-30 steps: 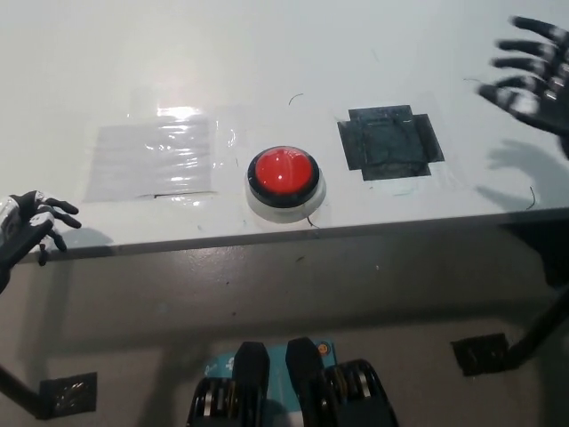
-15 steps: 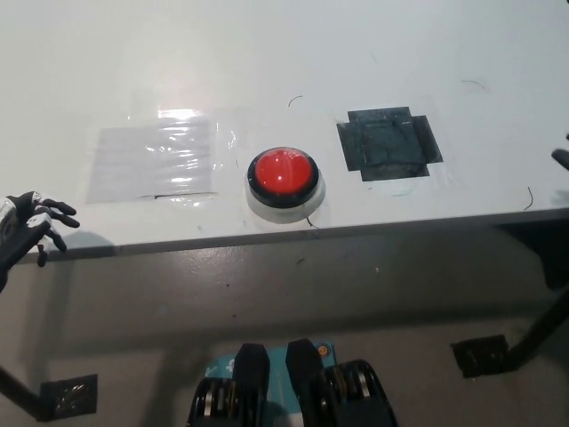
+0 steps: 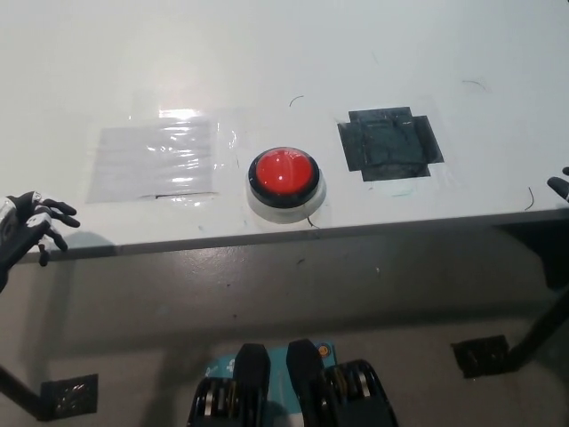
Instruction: The robot uses its right hand to make a fist and press the red button kept in the middle of the desk
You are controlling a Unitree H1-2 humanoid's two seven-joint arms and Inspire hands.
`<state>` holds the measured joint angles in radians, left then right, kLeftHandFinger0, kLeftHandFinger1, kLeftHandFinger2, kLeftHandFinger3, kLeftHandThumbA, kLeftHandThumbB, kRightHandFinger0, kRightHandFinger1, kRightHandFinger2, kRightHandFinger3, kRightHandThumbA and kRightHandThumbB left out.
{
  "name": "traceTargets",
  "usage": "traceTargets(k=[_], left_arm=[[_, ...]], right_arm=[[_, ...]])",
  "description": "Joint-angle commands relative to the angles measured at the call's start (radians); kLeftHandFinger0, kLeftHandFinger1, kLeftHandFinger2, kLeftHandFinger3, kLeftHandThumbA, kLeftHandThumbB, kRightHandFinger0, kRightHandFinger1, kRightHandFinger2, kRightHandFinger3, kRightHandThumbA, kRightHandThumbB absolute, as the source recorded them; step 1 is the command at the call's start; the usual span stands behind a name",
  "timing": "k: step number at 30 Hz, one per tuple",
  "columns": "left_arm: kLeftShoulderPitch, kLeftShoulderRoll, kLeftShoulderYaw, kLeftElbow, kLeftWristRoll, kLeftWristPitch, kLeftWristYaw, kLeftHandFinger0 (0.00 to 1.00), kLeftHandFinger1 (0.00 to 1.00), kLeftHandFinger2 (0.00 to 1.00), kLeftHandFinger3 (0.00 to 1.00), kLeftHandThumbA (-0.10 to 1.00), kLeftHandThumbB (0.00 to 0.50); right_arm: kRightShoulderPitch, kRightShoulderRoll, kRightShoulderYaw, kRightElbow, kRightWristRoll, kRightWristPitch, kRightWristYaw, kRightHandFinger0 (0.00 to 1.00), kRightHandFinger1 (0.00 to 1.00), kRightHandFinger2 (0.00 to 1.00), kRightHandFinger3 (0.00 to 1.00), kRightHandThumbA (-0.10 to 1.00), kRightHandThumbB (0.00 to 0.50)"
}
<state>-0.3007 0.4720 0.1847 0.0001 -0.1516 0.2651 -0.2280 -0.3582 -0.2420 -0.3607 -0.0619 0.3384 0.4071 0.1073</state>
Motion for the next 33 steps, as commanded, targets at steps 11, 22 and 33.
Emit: traceTargets(k=[11, 22, 33], left_arm=[[-0.017, 0.011, 0.017, -0.013, -0.010, -0.018, 0.006, 0.18, 0.30, 0.44, 0.58, 0.53, 0.000], [-0.011, 0.002, 0.022, -0.023, -0.016, -0.014, 0.004, 0.17, 0.30, 0.45, 0.59, 0.52, 0.000], [-0.013, 0.001, 0.023, -0.017, -0.018, -0.013, 0.004, 0.16, 0.30, 0.43, 0.57, 0.53, 0.000]], right_arm=[[-0.022, -0.014, -0.006, -0.007, 0.012, -0.033, -0.025, 0.28, 0.46, 0.54, 0.72, 1.00, 0.360], [-0.029, -0.024, -0.002, -0.003, 0.008, -0.025, -0.023, 0.28, 0.45, 0.52, 0.72, 1.00, 0.358], [-0.027, -0.027, 0.007, -0.009, 0.000, -0.020, -0.024, 0.28, 0.44, 0.51, 0.71, 1.00, 0.345]])
